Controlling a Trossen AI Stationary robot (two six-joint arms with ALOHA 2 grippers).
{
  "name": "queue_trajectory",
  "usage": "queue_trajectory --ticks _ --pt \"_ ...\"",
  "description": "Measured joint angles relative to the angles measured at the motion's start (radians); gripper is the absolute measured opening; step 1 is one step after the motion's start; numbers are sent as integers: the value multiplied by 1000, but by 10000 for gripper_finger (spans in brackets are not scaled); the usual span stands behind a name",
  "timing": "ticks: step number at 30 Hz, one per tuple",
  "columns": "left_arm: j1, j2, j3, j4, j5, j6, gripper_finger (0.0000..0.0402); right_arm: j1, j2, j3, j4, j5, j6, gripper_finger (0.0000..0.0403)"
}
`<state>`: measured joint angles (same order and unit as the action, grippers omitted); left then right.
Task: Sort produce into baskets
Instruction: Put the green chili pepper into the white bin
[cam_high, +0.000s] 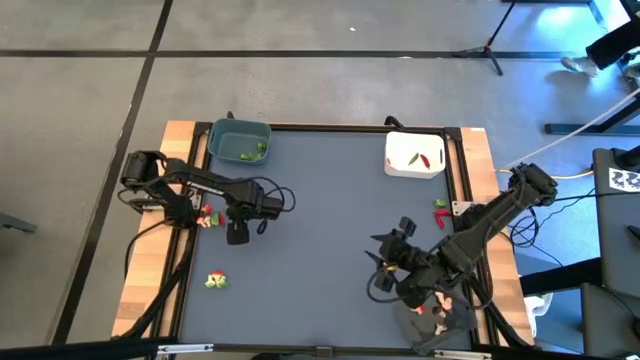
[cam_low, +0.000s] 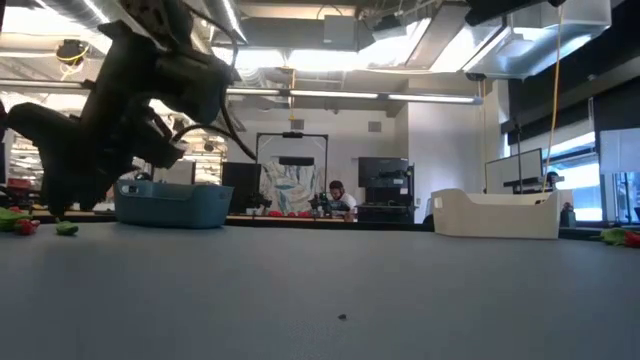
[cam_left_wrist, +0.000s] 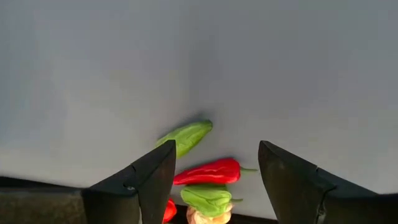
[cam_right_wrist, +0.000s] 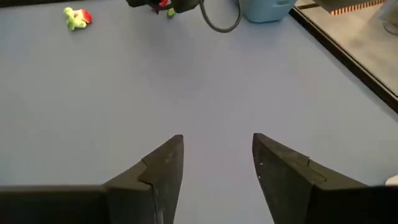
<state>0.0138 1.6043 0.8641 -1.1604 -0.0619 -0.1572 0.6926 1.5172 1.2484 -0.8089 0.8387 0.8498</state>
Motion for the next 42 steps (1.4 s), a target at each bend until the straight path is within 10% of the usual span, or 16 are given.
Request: queue_trajectory --ticks 19,33,42 --pt "115 134 -65 61 18 7 219 0 21 0 21 8 -21 193" --pt "113 152 -25 56 45 59 38 0 21 0 41 -9 -13 193" --pt "112 119 44 126 15 59 28 -6 21 0 79 -71 -13 193"
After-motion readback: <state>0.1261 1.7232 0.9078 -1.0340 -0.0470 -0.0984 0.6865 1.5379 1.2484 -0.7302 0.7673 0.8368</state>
